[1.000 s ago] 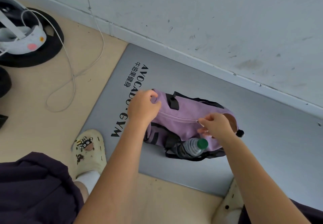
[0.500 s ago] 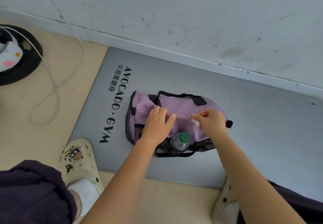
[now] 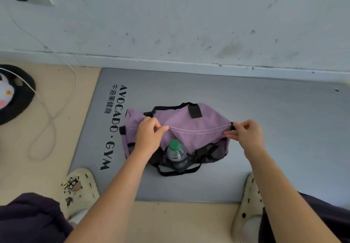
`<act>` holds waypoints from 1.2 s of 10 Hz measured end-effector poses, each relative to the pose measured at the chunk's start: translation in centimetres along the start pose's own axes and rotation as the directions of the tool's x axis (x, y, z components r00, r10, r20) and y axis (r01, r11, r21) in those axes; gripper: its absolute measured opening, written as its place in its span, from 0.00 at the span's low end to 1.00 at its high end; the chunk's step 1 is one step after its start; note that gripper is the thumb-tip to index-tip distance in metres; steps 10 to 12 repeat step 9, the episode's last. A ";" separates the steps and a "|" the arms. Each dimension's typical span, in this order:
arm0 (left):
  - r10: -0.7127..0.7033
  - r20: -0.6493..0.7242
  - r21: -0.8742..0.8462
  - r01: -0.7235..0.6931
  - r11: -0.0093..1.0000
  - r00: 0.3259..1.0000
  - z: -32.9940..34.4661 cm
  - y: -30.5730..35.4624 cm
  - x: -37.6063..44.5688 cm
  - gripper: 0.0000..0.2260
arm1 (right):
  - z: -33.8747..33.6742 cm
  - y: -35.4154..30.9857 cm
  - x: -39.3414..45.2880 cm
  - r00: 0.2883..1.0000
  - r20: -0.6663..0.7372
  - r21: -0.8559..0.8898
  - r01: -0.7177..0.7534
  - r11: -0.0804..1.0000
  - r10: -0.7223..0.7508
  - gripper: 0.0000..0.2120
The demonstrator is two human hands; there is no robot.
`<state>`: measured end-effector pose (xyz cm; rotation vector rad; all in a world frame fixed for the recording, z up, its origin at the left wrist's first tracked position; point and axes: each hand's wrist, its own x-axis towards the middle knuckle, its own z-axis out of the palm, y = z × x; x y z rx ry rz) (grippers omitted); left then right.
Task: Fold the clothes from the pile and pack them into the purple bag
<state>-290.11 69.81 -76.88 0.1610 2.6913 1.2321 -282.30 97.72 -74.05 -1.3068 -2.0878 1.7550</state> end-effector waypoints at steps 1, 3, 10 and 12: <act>0.027 -0.057 0.010 -0.026 1.000 0.998 -1.0 1.3 1.6 0.16 | 0.3 -2.4 0.8 0.997 0.003 0.081 0.081 0.993 -0.082 0.10; 0.085 -0.124 0.020 -0.083 0.996 0.989 -3.8 5.2 7.6 0.15 | 0.6 -8.2 3.4 0.979 -0.008 0.206 0.200 0.958 -0.202 0.08; 0.061 0.057 0.053 -0.064 0.997 0.997 -1.1 6.9 15.2 0.16 | 4.9 -8.9 9.4 0.988 0.020 0.158 0.149 0.976 -0.154 0.11; 0.061 0.057 0.053 -0.064 0.997 0.997 -1.1 6.9 15.2 0.16 | 4.9 -8.9 9.4 0.988 0.020 0.158 0.149 0.976 -0.154 0.11</act>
